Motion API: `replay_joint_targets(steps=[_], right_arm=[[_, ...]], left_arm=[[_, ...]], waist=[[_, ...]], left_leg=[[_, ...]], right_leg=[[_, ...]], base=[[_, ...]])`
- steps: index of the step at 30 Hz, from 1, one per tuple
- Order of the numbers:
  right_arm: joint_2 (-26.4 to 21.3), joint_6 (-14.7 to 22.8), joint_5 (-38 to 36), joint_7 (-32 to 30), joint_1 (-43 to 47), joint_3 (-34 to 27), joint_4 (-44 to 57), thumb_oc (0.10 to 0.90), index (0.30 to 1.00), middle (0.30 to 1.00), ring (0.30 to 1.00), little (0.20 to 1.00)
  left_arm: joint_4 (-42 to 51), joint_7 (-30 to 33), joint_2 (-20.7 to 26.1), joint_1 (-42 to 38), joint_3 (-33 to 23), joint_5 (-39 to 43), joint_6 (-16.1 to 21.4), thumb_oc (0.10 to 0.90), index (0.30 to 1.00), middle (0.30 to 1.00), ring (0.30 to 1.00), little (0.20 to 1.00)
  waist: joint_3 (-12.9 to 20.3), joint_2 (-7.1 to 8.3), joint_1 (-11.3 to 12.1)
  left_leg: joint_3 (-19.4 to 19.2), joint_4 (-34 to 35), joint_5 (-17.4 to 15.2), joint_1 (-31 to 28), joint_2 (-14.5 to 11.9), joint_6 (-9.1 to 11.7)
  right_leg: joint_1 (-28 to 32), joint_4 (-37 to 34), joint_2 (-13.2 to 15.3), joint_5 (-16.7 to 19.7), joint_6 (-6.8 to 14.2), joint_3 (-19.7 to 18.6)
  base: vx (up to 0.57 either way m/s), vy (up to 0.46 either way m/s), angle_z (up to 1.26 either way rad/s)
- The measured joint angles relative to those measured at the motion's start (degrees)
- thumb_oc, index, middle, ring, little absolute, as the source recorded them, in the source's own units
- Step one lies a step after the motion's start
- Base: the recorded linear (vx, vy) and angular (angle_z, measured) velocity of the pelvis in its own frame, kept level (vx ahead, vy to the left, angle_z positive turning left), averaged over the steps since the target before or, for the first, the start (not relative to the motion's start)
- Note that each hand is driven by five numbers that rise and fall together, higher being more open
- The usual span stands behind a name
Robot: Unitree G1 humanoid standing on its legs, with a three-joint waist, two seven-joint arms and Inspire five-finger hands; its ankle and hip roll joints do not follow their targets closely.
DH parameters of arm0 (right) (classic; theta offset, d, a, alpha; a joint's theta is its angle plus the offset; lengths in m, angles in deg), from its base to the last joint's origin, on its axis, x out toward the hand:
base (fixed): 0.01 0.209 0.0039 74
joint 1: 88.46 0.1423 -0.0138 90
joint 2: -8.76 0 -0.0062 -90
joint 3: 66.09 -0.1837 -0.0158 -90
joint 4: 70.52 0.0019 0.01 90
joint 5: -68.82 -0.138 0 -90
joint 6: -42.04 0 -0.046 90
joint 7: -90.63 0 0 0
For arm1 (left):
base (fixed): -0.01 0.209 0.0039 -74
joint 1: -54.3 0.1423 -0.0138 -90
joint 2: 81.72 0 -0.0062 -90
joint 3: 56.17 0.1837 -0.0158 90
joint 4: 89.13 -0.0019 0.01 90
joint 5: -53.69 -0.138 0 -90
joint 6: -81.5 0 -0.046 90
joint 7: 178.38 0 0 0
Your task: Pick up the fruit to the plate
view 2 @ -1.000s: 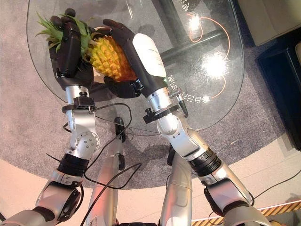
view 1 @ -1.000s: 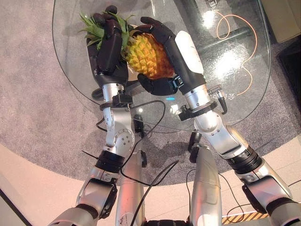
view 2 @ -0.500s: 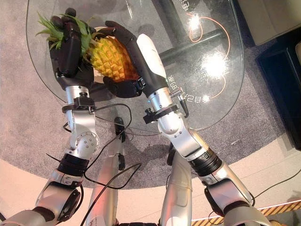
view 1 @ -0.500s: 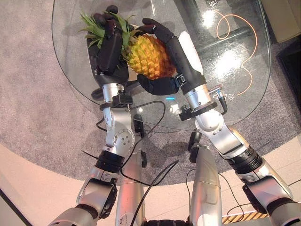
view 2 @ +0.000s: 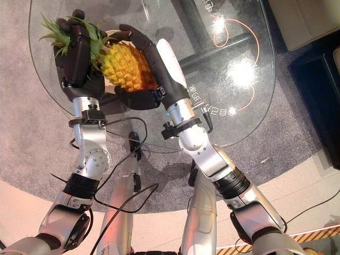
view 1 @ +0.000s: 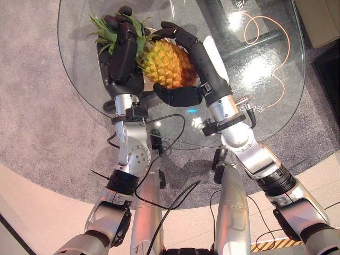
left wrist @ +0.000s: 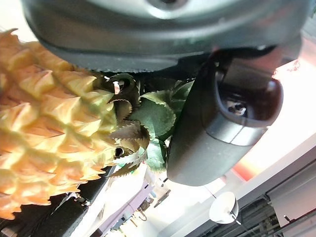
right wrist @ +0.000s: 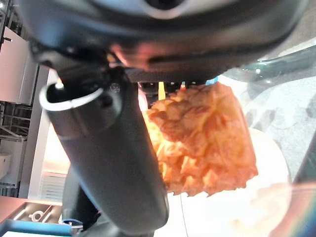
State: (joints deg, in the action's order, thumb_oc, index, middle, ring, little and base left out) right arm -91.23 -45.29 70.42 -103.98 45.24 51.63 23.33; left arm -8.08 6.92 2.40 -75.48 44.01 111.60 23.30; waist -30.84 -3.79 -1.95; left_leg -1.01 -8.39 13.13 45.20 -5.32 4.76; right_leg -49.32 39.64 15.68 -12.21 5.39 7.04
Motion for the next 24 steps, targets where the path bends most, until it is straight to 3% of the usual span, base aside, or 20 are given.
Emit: replay_joint_targets(steps=[20,24], right_arm=[[0.06,0.00,-0.80,0.98,-0.02,-0.65,0.01,0.800,0.900,0.900,0.900,0.900],[0.06,-0.12,-0.78,0.98,-0.03,-0.65,0.01,0.800,0.900,0.900,0.900,0.900]], left_arm=[[-0.08,-1.46,0.00,0.05,0.00,1.78,0.00,0.100,0.300,0.300,0.300,0.200],[-0.07,0.57,-0.05,-0.09,0.08,-0.89,0.20,0.100,0.300,0.300,0.300,0.200]], waist=[[0.01,0.04,-0.06],[0.01,0.05,-0.03]], left_leg=[[0.01,0.02,0.00,0.00,-0.02,0.00],[0.01,0.04,0.01,0.00,-0.02,0.01]], right_leg=[[0.02,-0.04,-0.01,0.00,0.00,0.04],[0.03,-0.07,-0.01,0.00,0.00,0.05]], base=[[0.00,0.000,0.00],[0.00,0.000,0.00]])
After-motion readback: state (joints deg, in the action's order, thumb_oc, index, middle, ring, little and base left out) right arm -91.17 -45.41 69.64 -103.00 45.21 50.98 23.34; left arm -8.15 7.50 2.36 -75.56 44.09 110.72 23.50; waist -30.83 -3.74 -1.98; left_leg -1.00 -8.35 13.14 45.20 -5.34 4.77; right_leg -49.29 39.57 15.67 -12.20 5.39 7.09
